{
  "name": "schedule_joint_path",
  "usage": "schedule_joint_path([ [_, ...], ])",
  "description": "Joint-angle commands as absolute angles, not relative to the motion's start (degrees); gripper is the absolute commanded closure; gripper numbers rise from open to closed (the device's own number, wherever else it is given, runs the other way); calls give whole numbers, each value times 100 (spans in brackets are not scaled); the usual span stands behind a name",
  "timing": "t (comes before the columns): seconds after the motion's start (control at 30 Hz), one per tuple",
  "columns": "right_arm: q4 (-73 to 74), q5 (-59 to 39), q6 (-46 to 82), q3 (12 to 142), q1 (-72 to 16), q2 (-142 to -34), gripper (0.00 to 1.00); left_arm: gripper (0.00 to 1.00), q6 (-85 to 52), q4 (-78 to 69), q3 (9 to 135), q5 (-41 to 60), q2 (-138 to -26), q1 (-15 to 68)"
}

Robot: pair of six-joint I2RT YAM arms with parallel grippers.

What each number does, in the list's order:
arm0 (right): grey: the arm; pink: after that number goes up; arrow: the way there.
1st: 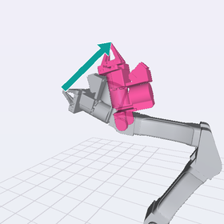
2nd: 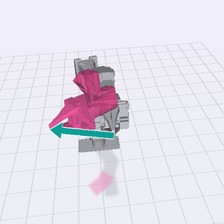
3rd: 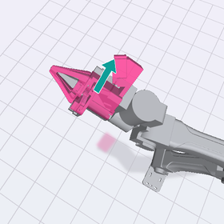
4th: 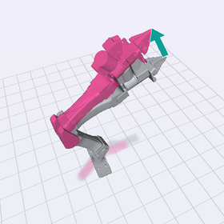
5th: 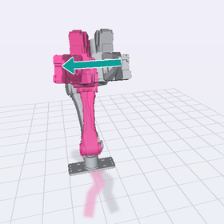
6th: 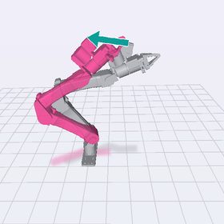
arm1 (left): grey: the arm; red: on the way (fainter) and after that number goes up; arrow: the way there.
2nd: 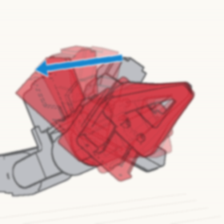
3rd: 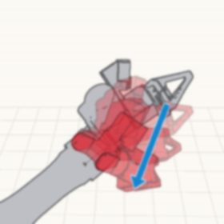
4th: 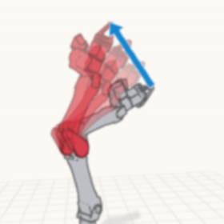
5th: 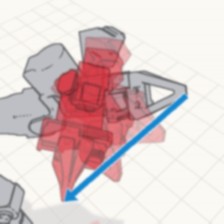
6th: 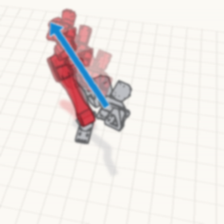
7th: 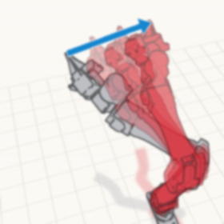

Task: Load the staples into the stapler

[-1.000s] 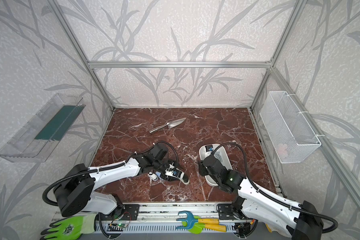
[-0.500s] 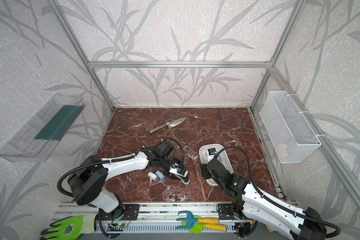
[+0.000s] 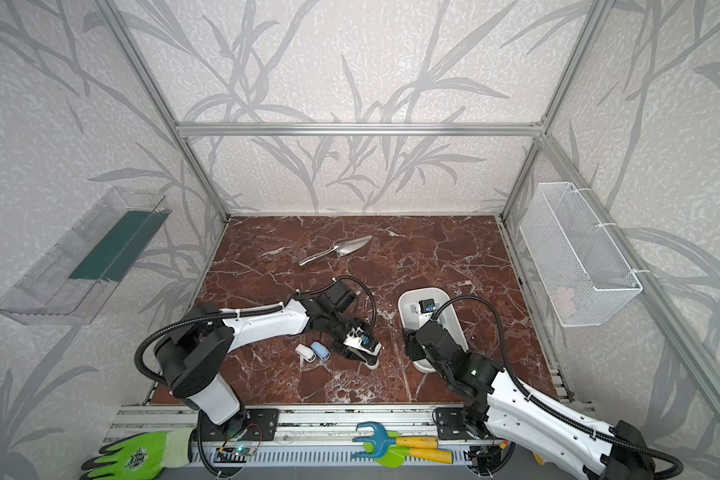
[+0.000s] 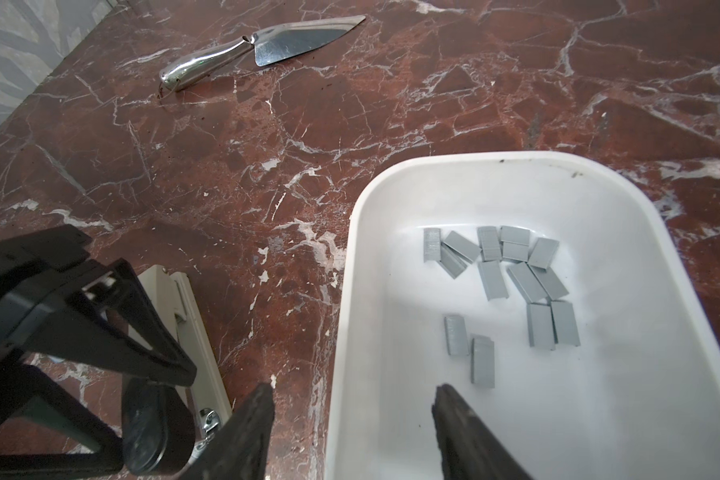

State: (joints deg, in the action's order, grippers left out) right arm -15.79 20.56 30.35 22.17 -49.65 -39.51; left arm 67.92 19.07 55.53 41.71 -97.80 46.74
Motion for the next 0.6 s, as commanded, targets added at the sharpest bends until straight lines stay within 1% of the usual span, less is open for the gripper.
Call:
schedule_joint_path([
  [0.0,-1633,2193,3008,2188,-4947,-3830,37,40,6991,2228,5760,4101,-9962,4746],
  [0.23,-1610,2212,2988,2167,-4948,-3816,37,41,7238,2808,6133,4122,-10248,4793],
  [0.37,-1580,2209,2989,2142,-4940,-3814,37,49,7453,3244,6347,4139,-10368,4791],
  [0.5,-1520,2172,2953,2123,-4939,-3780,37,61,7617,3427,6416,4255,-10351,4788],
  [0.57,-1468,2133,2936,2109,-4935,-3759,37,63,7646,3436,6416,4248,-10357,4782],
])
